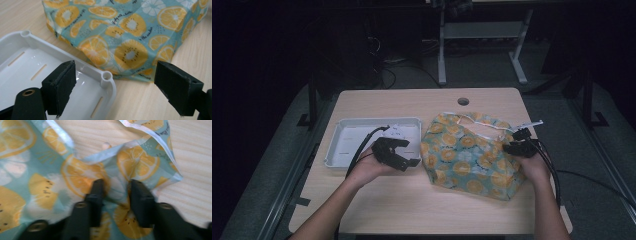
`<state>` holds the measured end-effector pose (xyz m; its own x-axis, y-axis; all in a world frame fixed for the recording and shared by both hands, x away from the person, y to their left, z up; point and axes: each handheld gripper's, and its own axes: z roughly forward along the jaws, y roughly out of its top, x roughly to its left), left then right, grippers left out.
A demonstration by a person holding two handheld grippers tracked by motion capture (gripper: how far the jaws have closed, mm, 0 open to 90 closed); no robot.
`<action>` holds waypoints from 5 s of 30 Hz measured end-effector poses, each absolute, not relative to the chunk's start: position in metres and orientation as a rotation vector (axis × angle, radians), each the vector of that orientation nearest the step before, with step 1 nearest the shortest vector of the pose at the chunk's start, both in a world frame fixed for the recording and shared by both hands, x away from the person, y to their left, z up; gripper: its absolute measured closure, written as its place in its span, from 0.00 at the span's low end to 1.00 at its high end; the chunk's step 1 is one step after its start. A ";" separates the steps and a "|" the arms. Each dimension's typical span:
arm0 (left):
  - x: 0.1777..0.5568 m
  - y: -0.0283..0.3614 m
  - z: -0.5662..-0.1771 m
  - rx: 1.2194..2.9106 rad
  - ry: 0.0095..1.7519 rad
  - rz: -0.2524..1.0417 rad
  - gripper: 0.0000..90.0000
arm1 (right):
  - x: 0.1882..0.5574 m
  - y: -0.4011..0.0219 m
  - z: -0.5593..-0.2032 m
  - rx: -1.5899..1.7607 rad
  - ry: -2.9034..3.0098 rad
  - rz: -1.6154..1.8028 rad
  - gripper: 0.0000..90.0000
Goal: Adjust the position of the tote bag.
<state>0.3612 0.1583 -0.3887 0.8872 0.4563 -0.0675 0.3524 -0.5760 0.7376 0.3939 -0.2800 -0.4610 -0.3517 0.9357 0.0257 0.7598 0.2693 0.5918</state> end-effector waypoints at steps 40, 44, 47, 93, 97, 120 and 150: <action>0.506 0.046 -0.435 2.433 0.864 0.155 0.25 | 0.393 -0.281 -0.461 1.469 2.259 0.728 0.98; 0.506 0.040 -0.443 2.467 0.870 0.147 0.28 | 0.392 -0.282 -0.461 1.479 2.255 0.738 0.98; 0.507 0.038 -0.448 2.473 0.880 0.126 0.31 | 0.392 -0.282 -0.461 1.470 2.258 0.733 0.98; 0.467 0.073 -0.369 2.215 0.709 0.017 0.99 | 0.355 -0.295 -0.400 1.408 2.166 0.891 0.99; 0.449 0.083 -0.358 2.199 0.667 0.027 0.99 | 0.343 -0.290 -0.390 1.372 2.170 0.900 0.99; 0.373 0.116 -0.369 2.197 0.540 -0.034 0.99 | 0.259 -0.267 -0.378 1.239 2.253 0.995 0.99; 0.374 0.088 -0.417 2.366 0.523 0.090 0.98 | 0.278 -0.241 -0.441 1.243 2.427 0.778 0.99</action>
<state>0.3736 0.0881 -0.4171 0.9160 0.3935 -0.0782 0.3447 -0.6720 0.6554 0.2784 -0.2408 -0.4410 -0.5784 0.8154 -0.0229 0.6503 0.4779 0.5905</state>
